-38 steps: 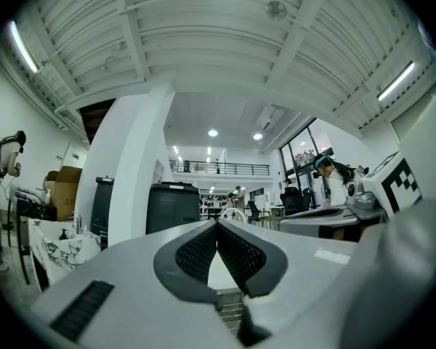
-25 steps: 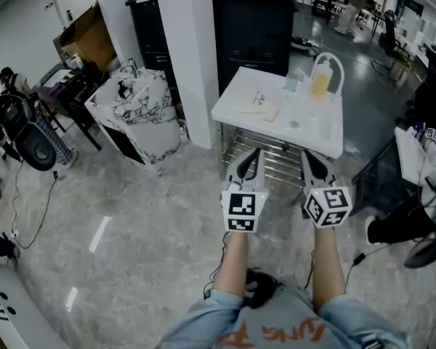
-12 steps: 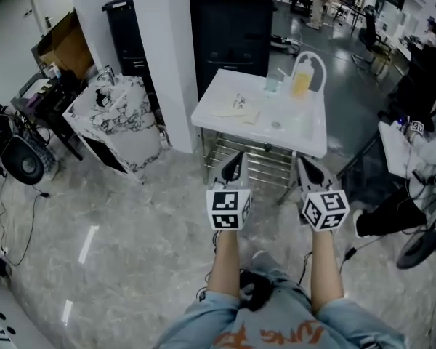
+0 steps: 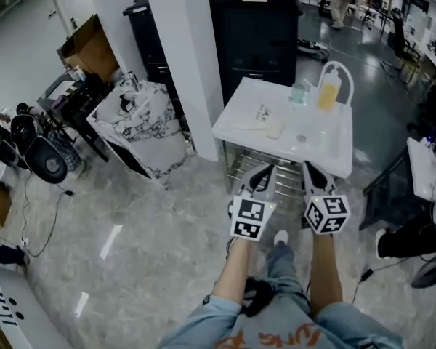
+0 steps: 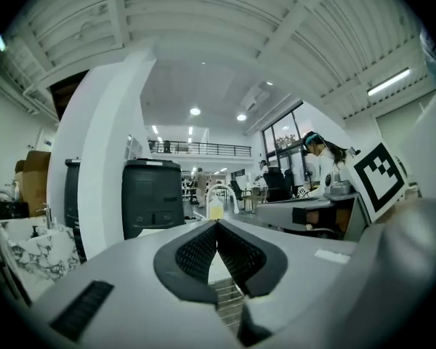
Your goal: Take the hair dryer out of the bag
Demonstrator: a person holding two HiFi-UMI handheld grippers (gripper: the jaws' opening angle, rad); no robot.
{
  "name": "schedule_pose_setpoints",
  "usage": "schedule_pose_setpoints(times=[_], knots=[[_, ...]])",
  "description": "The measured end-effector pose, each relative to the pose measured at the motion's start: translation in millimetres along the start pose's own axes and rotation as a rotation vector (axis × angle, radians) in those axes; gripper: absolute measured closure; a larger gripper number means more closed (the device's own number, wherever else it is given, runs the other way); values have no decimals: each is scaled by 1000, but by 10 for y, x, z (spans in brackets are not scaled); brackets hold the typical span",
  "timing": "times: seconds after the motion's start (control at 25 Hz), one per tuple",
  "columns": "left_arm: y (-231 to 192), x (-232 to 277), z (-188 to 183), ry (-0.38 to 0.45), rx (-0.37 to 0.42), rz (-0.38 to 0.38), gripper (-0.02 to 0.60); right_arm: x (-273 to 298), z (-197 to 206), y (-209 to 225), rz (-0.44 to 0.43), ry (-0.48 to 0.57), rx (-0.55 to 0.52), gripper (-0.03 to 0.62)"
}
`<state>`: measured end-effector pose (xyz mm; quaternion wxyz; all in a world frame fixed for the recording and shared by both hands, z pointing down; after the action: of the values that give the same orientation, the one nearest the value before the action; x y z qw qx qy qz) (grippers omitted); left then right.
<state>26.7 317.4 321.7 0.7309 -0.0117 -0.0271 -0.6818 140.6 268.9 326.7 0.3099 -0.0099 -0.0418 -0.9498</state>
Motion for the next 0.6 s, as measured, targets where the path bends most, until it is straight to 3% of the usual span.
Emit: schedule_pose_setpoints(times=[0.12,0.28,0.6], knots=[[-52,266,57,-14,45,-20,580,236,35,201,-31,30,29,599],[8,762,372,-87,87,-2,580,330,261,807,28,50,140,599],[372,2174,772,-196,57,95,580,611,602,2329,134,59,307,599]])
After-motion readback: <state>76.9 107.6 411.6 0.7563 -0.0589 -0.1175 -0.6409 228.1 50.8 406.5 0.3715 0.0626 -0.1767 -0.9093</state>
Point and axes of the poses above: the fingertips, and each gripper's own axes: x forward along the fingers, y to its right, z out of its underside, the point moved 3 cm from there along -x, backward along the fingers, and after that the axes turned 13 degrees about -z, right-handed, at the moved point
